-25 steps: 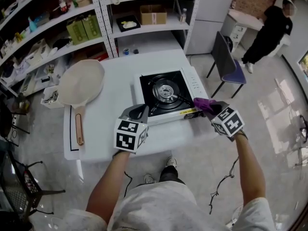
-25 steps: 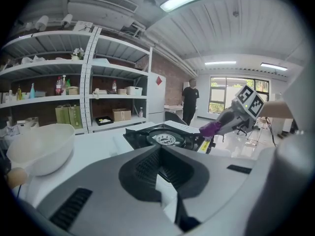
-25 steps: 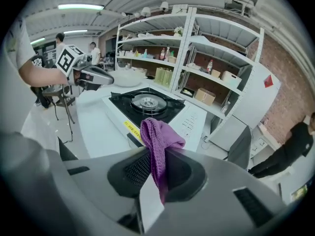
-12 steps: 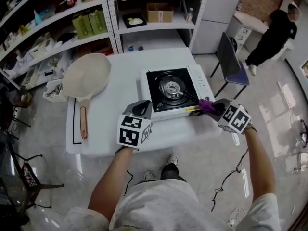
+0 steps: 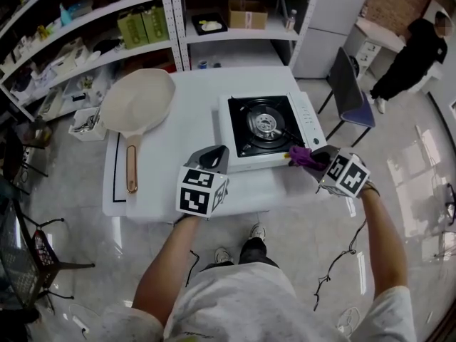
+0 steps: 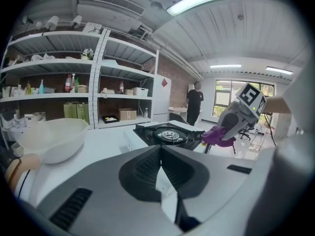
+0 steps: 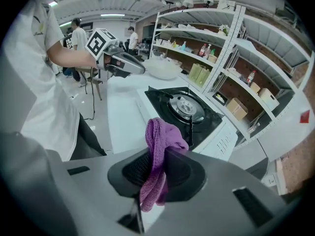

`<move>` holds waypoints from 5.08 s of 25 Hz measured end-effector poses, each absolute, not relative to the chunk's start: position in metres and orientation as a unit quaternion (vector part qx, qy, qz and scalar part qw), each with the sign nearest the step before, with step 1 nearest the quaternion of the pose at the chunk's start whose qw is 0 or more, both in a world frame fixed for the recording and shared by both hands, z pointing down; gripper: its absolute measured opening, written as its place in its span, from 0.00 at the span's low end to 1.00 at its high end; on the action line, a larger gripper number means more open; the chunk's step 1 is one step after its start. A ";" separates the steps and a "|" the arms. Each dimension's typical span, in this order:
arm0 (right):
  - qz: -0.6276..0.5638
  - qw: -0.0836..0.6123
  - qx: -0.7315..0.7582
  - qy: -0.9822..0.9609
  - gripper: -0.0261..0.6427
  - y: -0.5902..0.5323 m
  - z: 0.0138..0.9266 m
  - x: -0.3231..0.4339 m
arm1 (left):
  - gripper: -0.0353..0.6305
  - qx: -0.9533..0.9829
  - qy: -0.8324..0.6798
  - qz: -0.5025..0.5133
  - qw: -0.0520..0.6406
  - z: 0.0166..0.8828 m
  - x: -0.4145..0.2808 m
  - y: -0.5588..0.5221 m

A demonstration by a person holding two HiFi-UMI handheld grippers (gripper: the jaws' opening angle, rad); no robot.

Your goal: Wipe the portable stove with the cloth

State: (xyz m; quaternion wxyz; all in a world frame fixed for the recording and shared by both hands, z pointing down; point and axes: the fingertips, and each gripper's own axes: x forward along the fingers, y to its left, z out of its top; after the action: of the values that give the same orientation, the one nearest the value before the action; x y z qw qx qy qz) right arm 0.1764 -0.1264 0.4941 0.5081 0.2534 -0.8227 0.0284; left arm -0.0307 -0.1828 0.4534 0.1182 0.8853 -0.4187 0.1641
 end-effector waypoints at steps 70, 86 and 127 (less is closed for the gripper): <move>0.252 0.378 0.205 -0.867 0.13 -0.255 0.461 -0.036 | 0.06 0.820 -0.541 0.145 0.122 0.433 -0.099 -0.208; 0.219 0.386 0.179 -0.878 0.13 -0.314 0.466 -0.032 | 0.06 0.794 -0.571 0.162 0.132 0.447 -0.078 -0.223; 0.189 0.266 0.136 -0.936 0.13 -0.426 0.433 -0.046 | 0.06 0.744 -0.621 0.204 0.139 0.449 -0.057 -0.236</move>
State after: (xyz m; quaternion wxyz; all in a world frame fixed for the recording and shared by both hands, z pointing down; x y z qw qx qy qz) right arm -0.0456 -0.4255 0.4327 0.2659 0.1356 -0.9355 0.1889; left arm -0.0566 -0.2361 0.4493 0.1391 0.7436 -0.6215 0.2038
